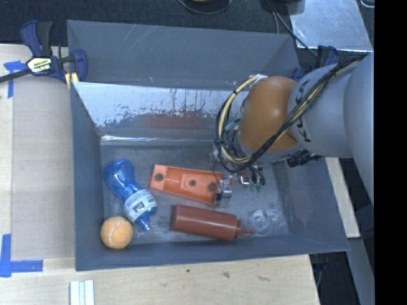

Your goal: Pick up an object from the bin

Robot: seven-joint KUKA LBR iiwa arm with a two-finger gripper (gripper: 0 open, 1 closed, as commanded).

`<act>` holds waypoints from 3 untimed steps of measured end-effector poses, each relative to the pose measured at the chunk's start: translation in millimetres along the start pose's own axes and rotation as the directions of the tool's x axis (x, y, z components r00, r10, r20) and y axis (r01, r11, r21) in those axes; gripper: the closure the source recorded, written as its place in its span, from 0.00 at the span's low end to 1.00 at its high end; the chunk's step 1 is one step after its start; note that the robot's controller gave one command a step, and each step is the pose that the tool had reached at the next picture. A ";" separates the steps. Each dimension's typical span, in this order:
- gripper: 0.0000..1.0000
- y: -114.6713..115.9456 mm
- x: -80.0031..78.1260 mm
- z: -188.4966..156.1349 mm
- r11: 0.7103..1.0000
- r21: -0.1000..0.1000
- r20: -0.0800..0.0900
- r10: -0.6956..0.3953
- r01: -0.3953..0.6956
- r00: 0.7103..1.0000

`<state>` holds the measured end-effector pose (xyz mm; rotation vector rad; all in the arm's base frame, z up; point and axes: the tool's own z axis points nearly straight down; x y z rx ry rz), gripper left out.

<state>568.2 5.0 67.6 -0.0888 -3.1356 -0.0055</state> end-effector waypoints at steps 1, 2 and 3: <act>1.00 -5.2 -3.6 -7.6 0.996 0.003 0.014 0.084 -0.084 0.996; 1.00 -5.2 -3.6 -7.6 0.996 0.003 0.014 0.084 -0.084 0.996; 1.00 -14.1 -4.6 -196.2 0.998 0.002 0.018 0.058 -0.058 0.998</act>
Offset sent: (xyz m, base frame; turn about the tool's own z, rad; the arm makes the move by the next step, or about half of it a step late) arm 0.0000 0.0000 0.0000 0.0000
